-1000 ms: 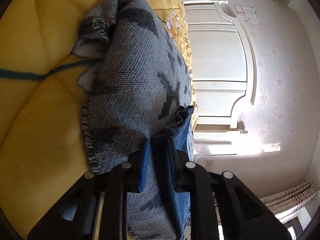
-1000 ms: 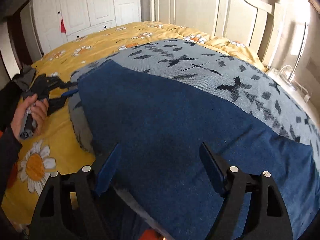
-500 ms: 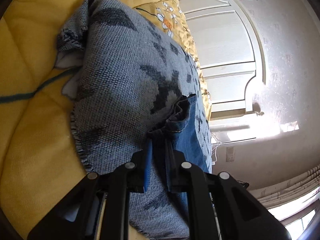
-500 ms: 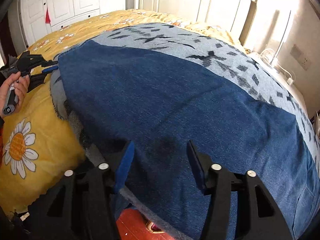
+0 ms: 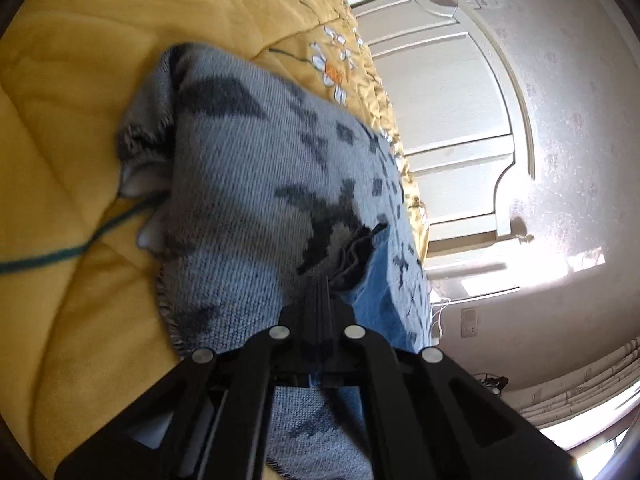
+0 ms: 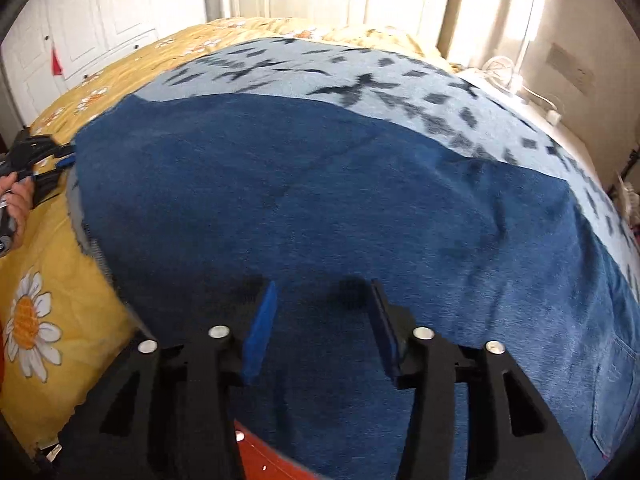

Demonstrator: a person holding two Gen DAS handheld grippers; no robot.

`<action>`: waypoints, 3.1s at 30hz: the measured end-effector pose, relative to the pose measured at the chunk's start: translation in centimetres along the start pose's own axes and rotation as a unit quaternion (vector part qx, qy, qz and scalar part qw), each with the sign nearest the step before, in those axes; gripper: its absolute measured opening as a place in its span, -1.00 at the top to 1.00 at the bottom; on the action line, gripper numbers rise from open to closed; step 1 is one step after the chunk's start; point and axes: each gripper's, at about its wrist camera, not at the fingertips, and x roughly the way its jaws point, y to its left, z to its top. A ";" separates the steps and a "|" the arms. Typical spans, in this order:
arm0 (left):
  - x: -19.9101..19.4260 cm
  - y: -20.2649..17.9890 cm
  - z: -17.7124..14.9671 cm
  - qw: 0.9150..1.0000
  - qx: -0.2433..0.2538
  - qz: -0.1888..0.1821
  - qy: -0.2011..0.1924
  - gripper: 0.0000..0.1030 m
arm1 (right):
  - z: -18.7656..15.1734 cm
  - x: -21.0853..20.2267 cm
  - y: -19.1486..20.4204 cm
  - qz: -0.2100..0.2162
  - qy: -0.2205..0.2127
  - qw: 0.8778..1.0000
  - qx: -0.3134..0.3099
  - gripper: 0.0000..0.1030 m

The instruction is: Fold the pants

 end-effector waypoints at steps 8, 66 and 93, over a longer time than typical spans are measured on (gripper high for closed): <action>0.7 -0.8 -0.7 0.998 0.043 0.022 0.047 0.81 | -0.4 0.6 -1.5 -0.016 -0.002 1.000 0.013 -0.44; 12.3 -13.1 -4.0 0.951 0.278 0.028 0.130 0.38 | 11.8 7.2 -0.3 0.041 -0.038 0.998 0.034 -0.60; 1.0 -0.2 -5.2 0.999 -0.019 0.002 0.033 0.04 | 12.0 6.5 8.1 0.097 -0.022 0.995 0.030 -0.66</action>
